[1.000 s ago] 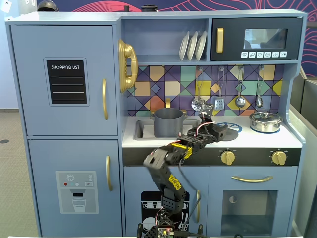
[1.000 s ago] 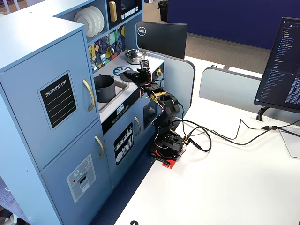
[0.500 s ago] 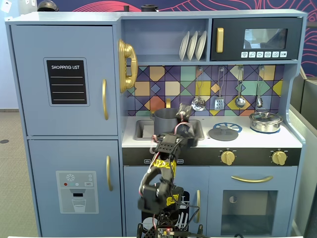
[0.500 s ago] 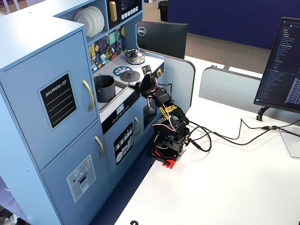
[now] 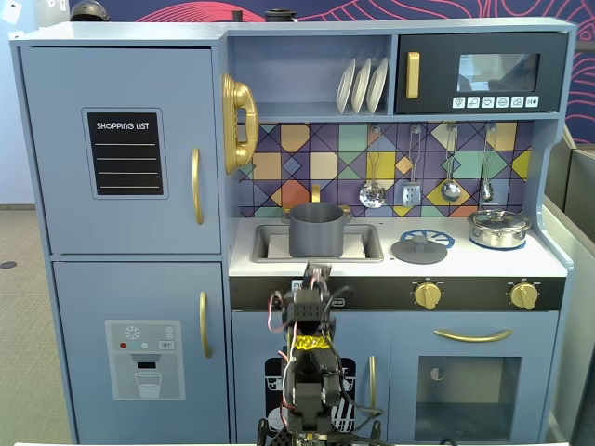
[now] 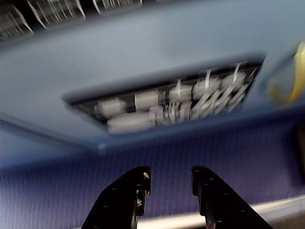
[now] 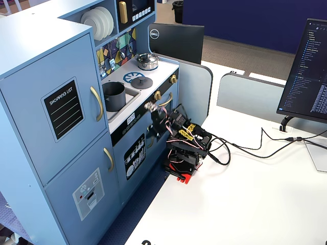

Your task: Take off the lid from the gray recipient and place it on the counter

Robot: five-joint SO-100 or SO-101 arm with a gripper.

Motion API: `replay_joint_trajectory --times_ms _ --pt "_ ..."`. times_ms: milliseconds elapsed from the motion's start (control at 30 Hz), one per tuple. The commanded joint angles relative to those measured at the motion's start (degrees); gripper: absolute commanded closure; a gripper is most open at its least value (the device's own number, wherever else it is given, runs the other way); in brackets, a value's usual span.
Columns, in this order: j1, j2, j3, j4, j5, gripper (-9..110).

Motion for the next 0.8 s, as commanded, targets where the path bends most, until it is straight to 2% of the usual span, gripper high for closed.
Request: replay_joint_trajectory --times_ms 0,200,300,400,433,500,600,767 --pt "-2.99 1.41 6.06 -3.16 0.88 101" --pt "-5.63 0.7 10.72 -0.44 3.34 101" --pt "-3.96 1.32 10.72 6.5 -5.98 101" --pt "-2.37 1.41 10.72 12.04 -10.63 101" --pt "-2.2 1.41 10.72 15.47 -15.64 101" --pt "-2.11 1.41 10.81 16.7 -14.77 99" --pt "-2.02 1.41 10.81 18.11 -4.83 98" --pt "-0.26 1.49 10.81 18.19 -5.71 97"
